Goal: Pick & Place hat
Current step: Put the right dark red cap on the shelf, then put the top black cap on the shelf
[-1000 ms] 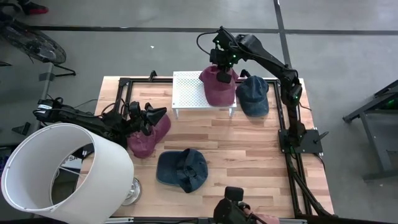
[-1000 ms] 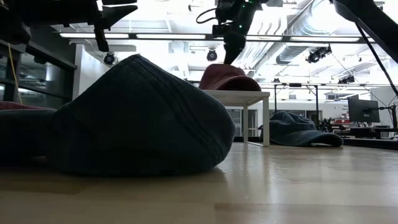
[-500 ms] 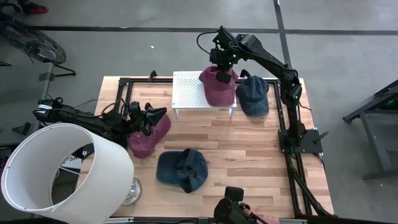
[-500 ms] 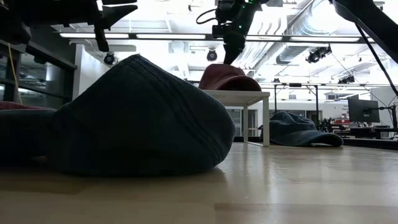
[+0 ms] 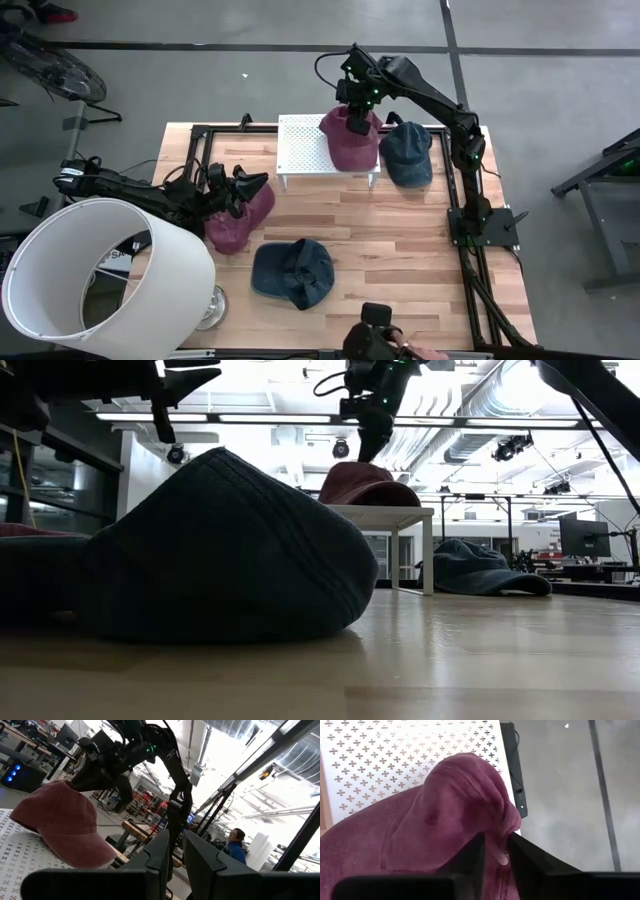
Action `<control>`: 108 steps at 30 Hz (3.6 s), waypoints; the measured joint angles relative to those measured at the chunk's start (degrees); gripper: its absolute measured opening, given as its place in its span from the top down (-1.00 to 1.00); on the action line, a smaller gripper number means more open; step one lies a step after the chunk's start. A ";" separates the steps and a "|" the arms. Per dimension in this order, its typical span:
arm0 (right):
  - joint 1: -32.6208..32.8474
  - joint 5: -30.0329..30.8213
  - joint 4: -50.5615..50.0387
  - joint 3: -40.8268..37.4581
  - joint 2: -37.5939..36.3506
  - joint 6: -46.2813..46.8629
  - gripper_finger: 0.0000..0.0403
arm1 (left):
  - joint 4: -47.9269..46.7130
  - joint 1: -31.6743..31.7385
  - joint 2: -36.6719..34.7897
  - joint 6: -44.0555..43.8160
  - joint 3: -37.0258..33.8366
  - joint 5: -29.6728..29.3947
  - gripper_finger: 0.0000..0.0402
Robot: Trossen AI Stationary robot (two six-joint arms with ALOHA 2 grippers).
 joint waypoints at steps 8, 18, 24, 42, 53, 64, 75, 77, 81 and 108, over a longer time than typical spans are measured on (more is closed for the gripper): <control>0.04 0.61 0.00 0.01 -2.13 3.63 0.32 | 0.00 0.00 0.00 0.00 0.00 -0.02 0.72; -2.05 5.31 -4.72 0.01 -7.89 10.63 0.09 | 0.16 0.00 0.00 -0.17 0.00 0.10 0.72; -9.80 2.21 -8.92 0.05 -10.72 10.54 0.06 | 0.15 0.00 0.00 -0.26 0.00 0.44 0.72; -26.06 -6.93 -3.80 0.03 -6.57 15.95 0.06 | -0.02 0.00 0.00 -1.42 0.00 -1.10 0.72; -29.26 -11.51 -4.13 0.01 -1.69 4.19 0.06 | -0.95 0.00 0.02 1.61 0.00 -2.91 0.72; -30.23 -0.17 -9.71 0.01 3.58 26.43 0.06 | -7.07 0.00 0.00 1.44 0.00 -7.84 0.72; -30.01 -2.48 -15.27 0.01 5.15 21.75 0.06 | -15.84 0.00 0.02 1.36 0.00 -10.53 0.72; -29.68 -1.48 -15.33 0.01 5.15 13.47 0.06 | -16.38 0.00 0.02 1.28 0.00 -10.29 0.72; -29.49 0.95 -15.34 0.01 5.31 -4.29 0.06 | -16.39 0.00 0.02 1.25 0.00 -10.04 0.72; -30.12 -3.04 -15.30 -0.02 9.98 -20.09 0.18 | -16.40 0.00 0.02 1.05 0.00 -8.52 0.72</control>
